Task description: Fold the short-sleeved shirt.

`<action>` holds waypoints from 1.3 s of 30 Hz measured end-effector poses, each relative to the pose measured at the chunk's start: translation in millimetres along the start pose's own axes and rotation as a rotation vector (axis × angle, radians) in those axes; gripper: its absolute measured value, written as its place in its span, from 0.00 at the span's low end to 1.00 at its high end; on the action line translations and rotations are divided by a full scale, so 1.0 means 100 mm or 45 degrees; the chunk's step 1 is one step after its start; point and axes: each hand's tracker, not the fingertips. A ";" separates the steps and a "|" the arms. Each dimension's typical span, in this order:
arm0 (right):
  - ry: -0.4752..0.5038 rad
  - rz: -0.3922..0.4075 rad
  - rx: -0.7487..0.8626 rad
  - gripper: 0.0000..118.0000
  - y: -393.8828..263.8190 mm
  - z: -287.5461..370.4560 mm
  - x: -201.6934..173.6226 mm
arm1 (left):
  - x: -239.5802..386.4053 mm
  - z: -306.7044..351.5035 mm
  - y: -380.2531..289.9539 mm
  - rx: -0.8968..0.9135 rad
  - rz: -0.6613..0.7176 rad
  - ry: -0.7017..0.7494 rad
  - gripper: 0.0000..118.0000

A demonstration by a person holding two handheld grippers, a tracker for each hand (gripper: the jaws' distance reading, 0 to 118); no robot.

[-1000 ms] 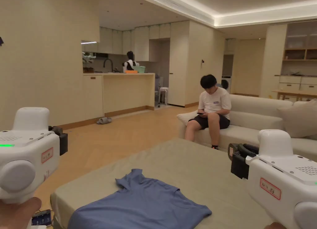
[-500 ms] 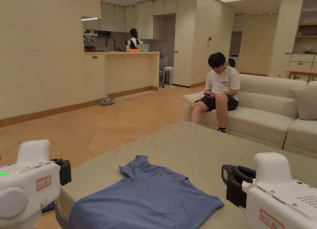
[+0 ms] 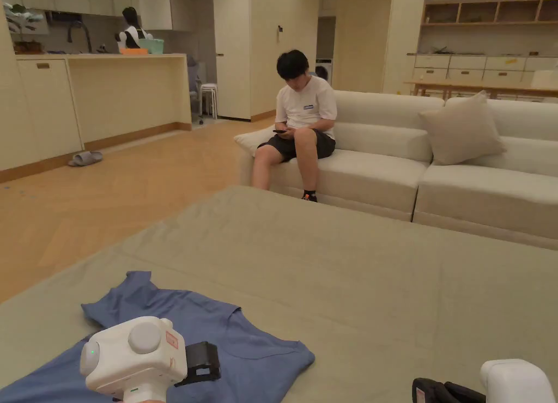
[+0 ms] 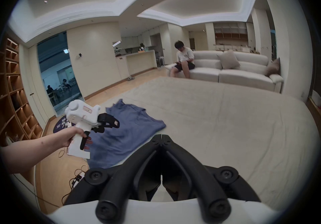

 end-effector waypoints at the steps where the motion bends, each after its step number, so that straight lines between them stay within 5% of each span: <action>1: -0.024 -0.009 -0.017 0.00 -0.05 -0.05 0.07 | 0.05 -0.21 0.01 -0.030 -0.029 0.043 0.99; 3: -0.047 -0.043 -0.038 0.00 -0.13 -0.13 0.18 | 0.15 -0.47 -0.09 -0.084 -0.031 0.120 0.99; 5: -0.067 -0.056 -0.062 0.00 -0.21 -0.21 0.26 | 0.36 -0.50 -0.13 0.035 -0.250 0.294 1.00; 9: -0.078 -0.095 -0.108 0.00 -0.32 -0.27 0.33 | 0.36 -0.39 -0.25 0.074 -0.274 0.253 0.88; 10: -0.078 -0.099 -0.110 0.00 -0.34 -0.27 0.34 | 0.31 -0.29 -0.28 0.091 -0.297 0.253 0.71; 12: -0.085 -0.104 -0.114 0.00 -0.36 -0.26 0.33 | 0.27 -0.14 -0.31 0.170 -0.325 0.319 0.19; 13: -0.087 -0.118 -0.113 0.00 -0.37 -0.23 0.34 | 0.20 -0.08 -0.35 0.188 -0.309 0.285 0.03; 22: -0.084 -0.177 -0.071 0.00 -0.37 0.22 0.47 | 0.07 0.62 -0.44 0.282 -0.044 -0.046 0.03; 26: -0.099 -0.188 -0.023 0.00 -0.28 0.48 0.57 | 0.35 1.12 -0.44 0.335 0.110 -0.351 0.03; 29: -0.126 -0.202 0.041 0.00 -0.18 0.74 0.72 | 0.97 1.47 -0.45 0.371 -0.125 -0.426 0.03; 33: -0.236 -0.233 0.141 0.00 -0.03 1.27 1.05 | 2.03 1.83 -0.64 0.366 -0.218 -0.688 0.03; 36: -0.380 -0.219 0.196 0.00 0.04 1.84 1.38 | 2.96 1.92 -1.08 0.305 -0.520 -0.703 0.03; 39: -0.515 -0.279 0.253 0.00 0.04 2.45 1.71 | 3.69 1.80 -1.83 0.177 -0.635 -0.837 0.03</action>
